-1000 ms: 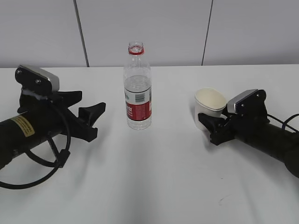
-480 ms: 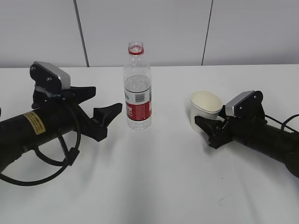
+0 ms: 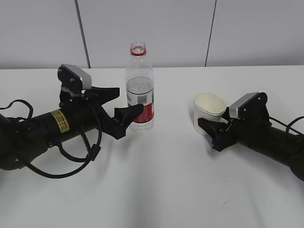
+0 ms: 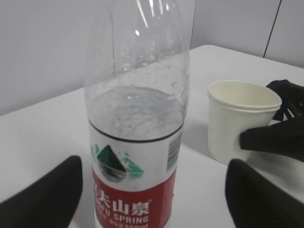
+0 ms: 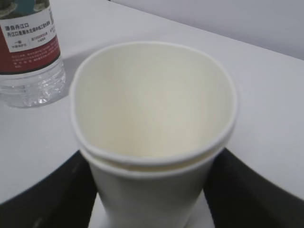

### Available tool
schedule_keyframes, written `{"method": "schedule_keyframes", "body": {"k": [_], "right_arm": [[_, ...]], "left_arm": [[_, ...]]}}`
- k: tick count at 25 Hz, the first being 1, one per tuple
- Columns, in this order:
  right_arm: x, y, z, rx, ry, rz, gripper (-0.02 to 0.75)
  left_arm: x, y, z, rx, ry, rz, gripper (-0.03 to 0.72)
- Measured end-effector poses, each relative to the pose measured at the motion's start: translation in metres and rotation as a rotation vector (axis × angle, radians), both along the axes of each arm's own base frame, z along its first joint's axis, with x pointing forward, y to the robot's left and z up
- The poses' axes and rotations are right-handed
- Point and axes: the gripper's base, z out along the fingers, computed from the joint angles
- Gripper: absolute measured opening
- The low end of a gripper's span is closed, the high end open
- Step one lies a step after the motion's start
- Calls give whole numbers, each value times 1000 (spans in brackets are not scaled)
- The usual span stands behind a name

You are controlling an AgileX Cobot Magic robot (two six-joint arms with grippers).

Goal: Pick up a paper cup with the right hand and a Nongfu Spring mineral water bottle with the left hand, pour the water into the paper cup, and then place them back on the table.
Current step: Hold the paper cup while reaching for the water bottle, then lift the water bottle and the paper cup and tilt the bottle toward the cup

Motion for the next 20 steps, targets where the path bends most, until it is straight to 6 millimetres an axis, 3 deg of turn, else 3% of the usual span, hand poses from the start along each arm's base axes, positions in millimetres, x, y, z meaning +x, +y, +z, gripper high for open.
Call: {"method": "schedule_keyframes", "body": {"k": [10,20], "right_arm": [[0,0,0,0,0,0,486],[0,0,0,2,1,0,486]], "left_arm": [[22,-9,-20,-34,28,0,573],[47,-19,-28,-55,5,-1,575]]}}
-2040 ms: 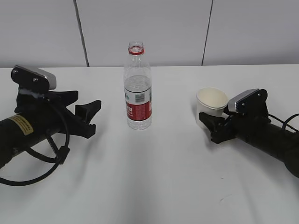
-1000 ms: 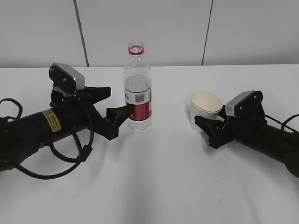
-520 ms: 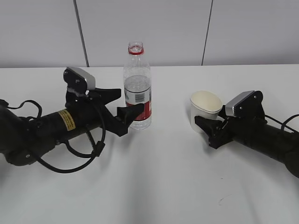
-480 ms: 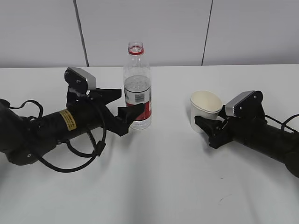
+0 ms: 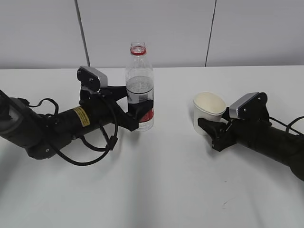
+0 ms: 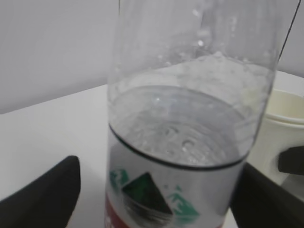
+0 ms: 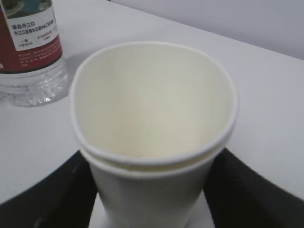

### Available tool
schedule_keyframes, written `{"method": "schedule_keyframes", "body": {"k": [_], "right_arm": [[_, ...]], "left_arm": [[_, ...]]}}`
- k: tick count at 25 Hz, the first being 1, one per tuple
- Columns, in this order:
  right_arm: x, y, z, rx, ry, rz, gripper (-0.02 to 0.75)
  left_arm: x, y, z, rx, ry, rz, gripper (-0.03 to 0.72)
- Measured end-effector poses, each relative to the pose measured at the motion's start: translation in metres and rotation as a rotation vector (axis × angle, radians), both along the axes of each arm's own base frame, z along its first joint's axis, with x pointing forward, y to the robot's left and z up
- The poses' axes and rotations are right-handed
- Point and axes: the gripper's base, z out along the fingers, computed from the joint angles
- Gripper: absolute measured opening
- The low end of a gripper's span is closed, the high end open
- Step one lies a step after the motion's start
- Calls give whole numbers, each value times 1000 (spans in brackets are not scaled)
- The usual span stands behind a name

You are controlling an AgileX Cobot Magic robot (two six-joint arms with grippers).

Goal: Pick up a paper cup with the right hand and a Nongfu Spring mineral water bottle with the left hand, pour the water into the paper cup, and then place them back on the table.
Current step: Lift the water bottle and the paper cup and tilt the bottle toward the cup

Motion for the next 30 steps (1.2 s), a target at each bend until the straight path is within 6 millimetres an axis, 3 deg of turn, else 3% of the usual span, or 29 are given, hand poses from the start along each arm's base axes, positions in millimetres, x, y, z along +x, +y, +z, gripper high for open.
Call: {"method": "schedule_keyframes", "body": {"k": [5,13,18,30], "right_arm": [[0,0,0,0,0,0,486],[0,0,0,0,0,0,486],[-1,2,0,0,4,27,486],[-3,9,25,10,-30,120,485]], "left_arm": [[-1,-5,-11,17,22,-16,567],[-2,-7,-14,42,34,-31,448],[-2,-8,-13,49,34,-34,426],[-1,-2,18,269,65,-5,414]]}}
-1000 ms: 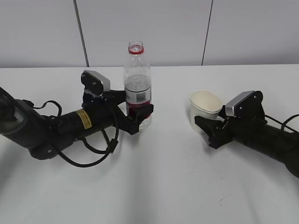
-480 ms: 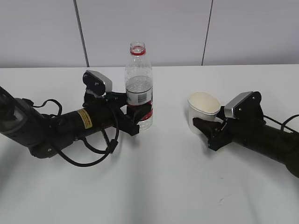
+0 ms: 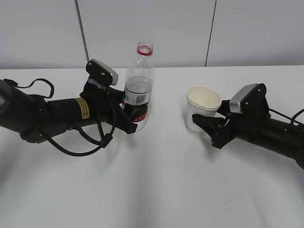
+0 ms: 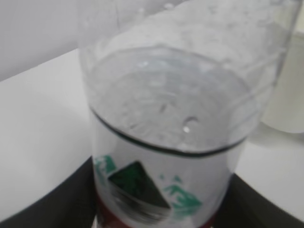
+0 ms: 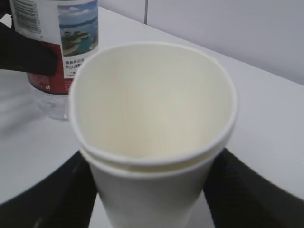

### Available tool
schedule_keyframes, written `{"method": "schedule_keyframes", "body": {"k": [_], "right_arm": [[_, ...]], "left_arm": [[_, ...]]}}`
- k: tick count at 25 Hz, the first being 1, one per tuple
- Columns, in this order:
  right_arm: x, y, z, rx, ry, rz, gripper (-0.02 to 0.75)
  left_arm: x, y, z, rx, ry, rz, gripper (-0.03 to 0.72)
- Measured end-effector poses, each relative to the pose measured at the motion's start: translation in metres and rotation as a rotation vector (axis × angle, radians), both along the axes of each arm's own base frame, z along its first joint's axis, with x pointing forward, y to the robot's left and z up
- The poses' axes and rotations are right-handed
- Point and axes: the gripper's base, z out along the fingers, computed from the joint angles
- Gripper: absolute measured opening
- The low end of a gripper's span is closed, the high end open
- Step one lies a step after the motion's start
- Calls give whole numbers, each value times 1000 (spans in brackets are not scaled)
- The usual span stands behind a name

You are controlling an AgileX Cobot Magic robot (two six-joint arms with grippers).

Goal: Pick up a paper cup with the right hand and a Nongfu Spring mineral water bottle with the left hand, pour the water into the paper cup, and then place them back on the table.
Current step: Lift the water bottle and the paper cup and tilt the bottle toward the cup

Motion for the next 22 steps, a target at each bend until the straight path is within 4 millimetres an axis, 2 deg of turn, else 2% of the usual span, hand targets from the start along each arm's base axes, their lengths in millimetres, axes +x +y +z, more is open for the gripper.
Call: {"method": "schedule_keyframes", "body": {"k": [6,15,22], "right_arm": [[-2,4,-1,0,8,27,485],[0,9,1,-4,2,41,485],[4,31,2,-51,3,115,485]], "left_arm": [[-1,1,16,53,-60,-13,377],[-2,6,43,177,-173,-27,371],[-4,10,60,282,-264,-41,366]]}}
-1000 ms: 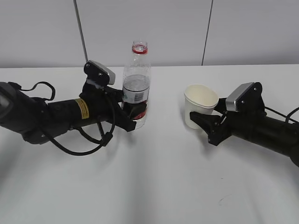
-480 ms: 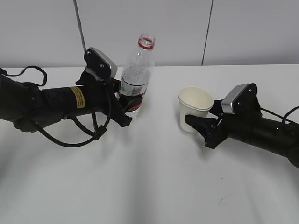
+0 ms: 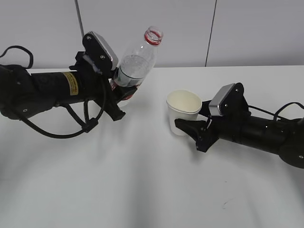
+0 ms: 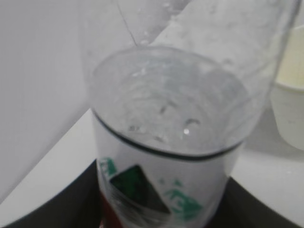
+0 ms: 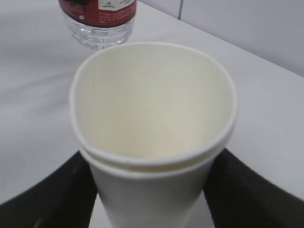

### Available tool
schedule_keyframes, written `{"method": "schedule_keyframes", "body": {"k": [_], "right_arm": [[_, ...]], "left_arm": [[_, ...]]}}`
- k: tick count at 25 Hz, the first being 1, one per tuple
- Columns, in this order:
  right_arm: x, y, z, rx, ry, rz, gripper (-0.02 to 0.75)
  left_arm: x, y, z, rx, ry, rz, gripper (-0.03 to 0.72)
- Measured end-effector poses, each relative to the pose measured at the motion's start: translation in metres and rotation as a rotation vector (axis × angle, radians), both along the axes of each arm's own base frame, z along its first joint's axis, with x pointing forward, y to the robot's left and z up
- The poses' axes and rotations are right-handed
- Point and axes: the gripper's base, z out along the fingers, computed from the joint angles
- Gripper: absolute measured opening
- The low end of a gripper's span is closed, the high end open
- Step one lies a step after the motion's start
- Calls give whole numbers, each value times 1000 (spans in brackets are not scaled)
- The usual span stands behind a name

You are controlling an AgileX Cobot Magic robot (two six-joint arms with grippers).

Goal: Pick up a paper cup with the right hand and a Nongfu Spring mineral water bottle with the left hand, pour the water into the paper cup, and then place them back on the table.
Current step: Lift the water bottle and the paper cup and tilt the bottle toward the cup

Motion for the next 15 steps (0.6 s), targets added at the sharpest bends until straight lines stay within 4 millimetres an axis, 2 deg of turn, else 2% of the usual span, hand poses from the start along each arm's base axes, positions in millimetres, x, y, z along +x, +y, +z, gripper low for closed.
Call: {"method": "schedule_keyframes", "body": {"k": [8,15], "right_arm": [[7,8,8,54,21,12,485],[6,9,7,56,32,25,485]], "left_arm": [[3,6,3,146,-26,19,366],[11,5,12,193,-75,17,366]]}}
